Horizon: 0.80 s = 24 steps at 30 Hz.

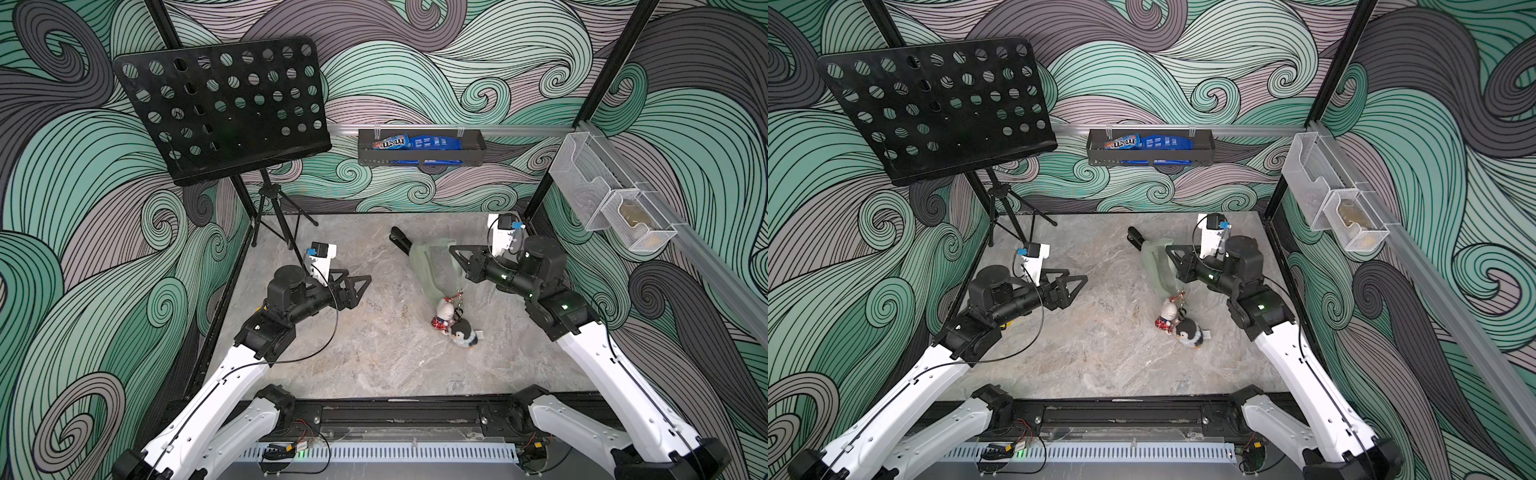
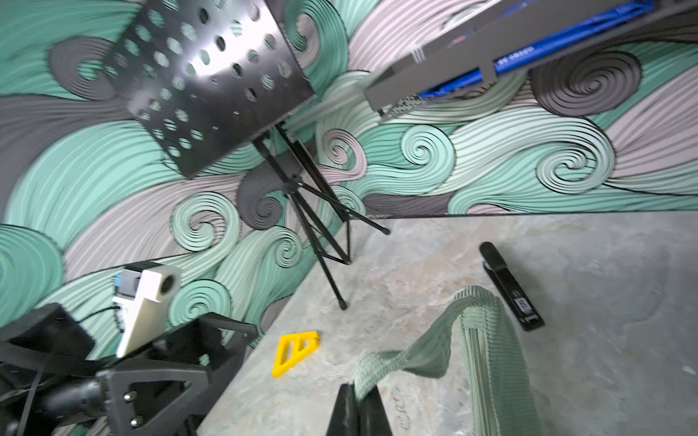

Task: Remove the decoration from the bag
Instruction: Pick up the bag from the center of the board.

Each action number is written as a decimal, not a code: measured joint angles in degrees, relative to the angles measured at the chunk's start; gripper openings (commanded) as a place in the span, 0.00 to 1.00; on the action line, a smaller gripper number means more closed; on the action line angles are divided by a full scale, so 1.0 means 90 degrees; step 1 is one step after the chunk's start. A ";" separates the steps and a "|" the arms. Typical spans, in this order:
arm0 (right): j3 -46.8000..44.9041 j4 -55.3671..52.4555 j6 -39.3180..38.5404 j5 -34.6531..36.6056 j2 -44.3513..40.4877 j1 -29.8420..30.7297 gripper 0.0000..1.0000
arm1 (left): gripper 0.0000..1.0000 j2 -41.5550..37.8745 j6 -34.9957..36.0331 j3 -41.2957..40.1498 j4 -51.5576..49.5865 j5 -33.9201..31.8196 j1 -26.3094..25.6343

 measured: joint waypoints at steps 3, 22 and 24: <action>0.0228 0.0112 0.0325 -0.0457 -0.0107 0.0000 0.00 | 0.82 -0.0119 0.0039 0.0000 0.0260 0.0233 -0.0345; 0.0100 0.1909 0.2305 -0.2361 -0.0639 0.0070 0.00 | 0.66 0.1086 0.1086 0.0714 0.0678 -0.0151 -0.3220; 0.0036 0.1953 0.2356 -0.2419 -0.0736 0.0073 0.00 | 0.61 0.1280 0.1154 0.0716 0.0755 -0.0153 -0.3337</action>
